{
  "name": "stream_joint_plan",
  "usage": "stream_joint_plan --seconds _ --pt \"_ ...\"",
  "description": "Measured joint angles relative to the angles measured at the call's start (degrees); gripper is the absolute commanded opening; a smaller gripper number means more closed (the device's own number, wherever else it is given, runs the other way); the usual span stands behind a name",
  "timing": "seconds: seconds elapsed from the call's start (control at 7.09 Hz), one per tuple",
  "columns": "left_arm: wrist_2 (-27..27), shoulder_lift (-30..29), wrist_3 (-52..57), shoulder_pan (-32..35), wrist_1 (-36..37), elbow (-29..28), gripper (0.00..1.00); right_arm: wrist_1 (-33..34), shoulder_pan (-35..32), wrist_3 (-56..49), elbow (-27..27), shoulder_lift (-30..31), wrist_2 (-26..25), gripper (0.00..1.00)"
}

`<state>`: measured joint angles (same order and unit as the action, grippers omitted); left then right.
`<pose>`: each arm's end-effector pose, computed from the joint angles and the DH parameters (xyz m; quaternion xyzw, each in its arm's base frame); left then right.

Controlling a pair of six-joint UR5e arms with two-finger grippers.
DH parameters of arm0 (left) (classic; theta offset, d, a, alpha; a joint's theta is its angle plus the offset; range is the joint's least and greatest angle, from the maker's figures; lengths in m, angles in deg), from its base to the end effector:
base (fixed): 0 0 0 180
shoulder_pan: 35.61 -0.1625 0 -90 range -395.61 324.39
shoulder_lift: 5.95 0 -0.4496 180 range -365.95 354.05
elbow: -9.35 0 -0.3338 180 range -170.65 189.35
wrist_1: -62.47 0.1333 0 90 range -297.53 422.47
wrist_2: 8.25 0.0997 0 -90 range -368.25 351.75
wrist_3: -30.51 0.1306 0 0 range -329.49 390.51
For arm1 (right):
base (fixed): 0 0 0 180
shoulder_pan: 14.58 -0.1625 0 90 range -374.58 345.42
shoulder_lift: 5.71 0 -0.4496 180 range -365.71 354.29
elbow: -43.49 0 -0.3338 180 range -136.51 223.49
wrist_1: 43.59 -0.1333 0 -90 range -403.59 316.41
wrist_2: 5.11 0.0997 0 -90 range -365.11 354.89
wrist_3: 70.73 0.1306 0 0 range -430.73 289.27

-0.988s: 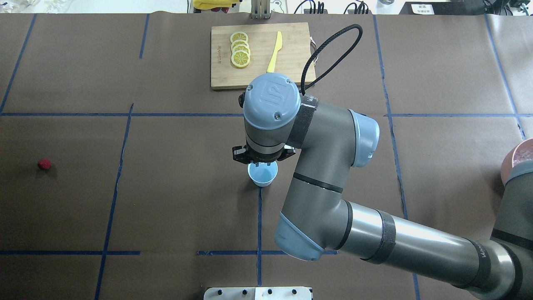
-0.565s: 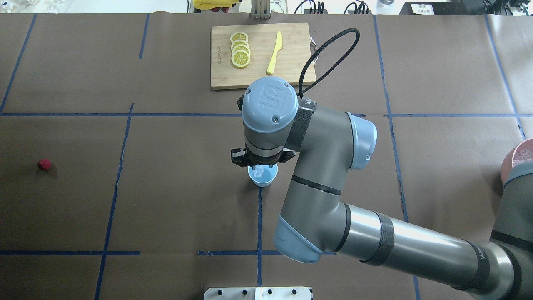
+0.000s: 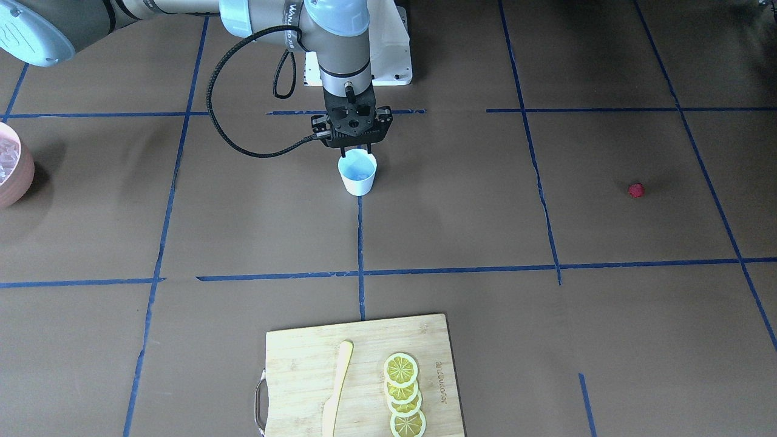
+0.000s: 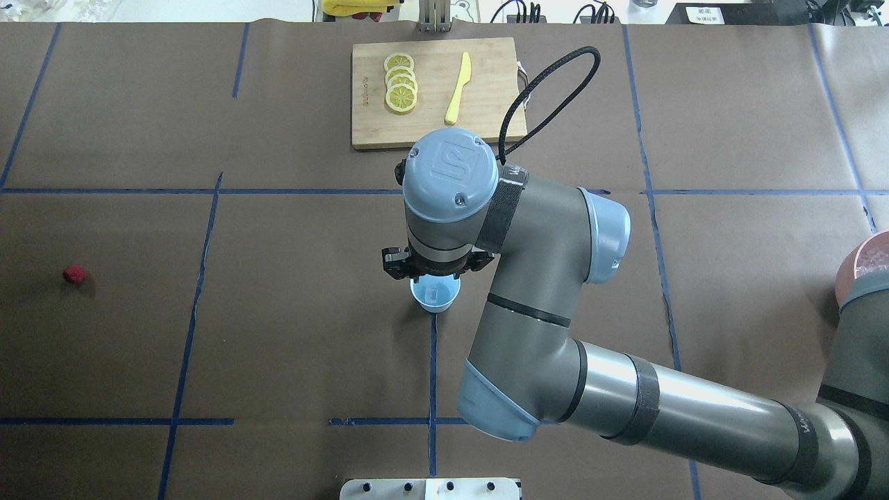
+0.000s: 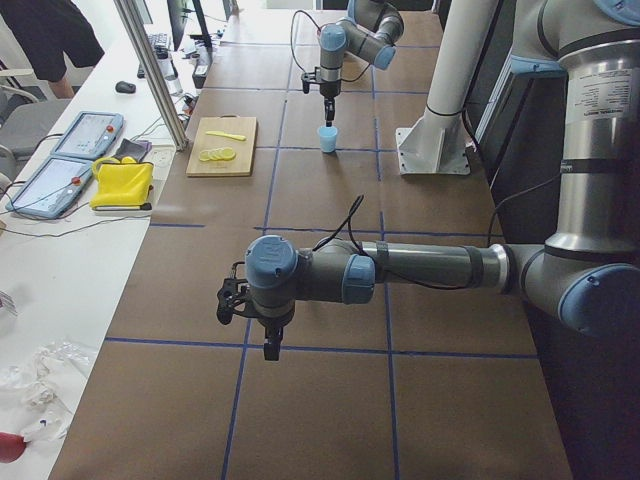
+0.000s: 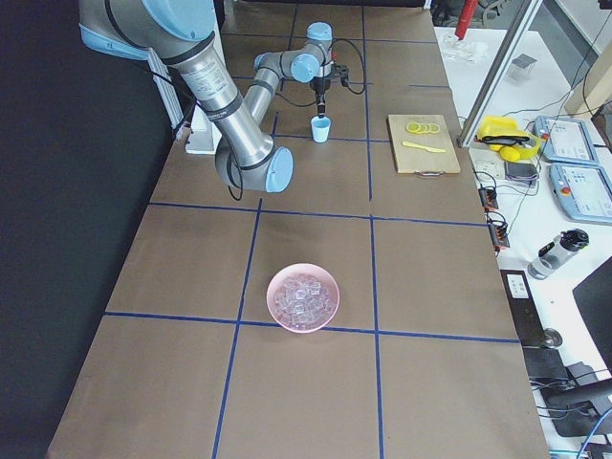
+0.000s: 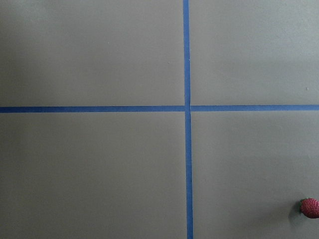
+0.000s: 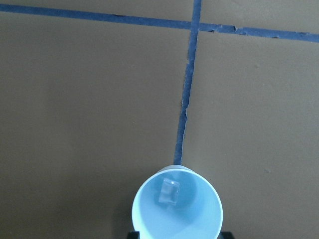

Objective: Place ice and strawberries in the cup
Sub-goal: 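Move the right gripper back over the pink bowl of ice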

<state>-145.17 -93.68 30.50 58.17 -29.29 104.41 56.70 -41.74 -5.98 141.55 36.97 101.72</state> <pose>-0.0657 -0.4186 0.6765 0.0495 0.3964 -0.0145 0.9166 -0.5606 -0.3949 0.2102 0.0462 -0.4000 -0.0409 0.9144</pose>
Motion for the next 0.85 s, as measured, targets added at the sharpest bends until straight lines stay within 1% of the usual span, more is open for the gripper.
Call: stream_joint_plan --seconds 0.14,0.28,0.56,0.71,0.85 --pt "0.0 0.0 -0.9 0.0 0.0 0.7 1.00 0.2 -1.1 -0.1 1.5 0.8 0.2 0.99" --pt "0.1 0.0 -1.8 0.0 0.0 1.5 1.00 0.3 -3.2 -0.6 4.2 3.3 0.5 0.99" --pt "0.0 0.1 -2.3 -0.1 -0.1 2.0 1.00 0.4 -8.9 -5.8 12.7 12.6 1.3 0.99" --pt "0.0 0.1 -2.3 -0.1 -0.2 2.1 1.00 0.4 -12.9 -9.1 15.6 16.5 3.6 0.99" --pt "0.0 0.1 -2.4 -0.1 -0.3 2.2 1.00 0.2 -17.4 -13.7 17.3 20.5 7.3 0.99"
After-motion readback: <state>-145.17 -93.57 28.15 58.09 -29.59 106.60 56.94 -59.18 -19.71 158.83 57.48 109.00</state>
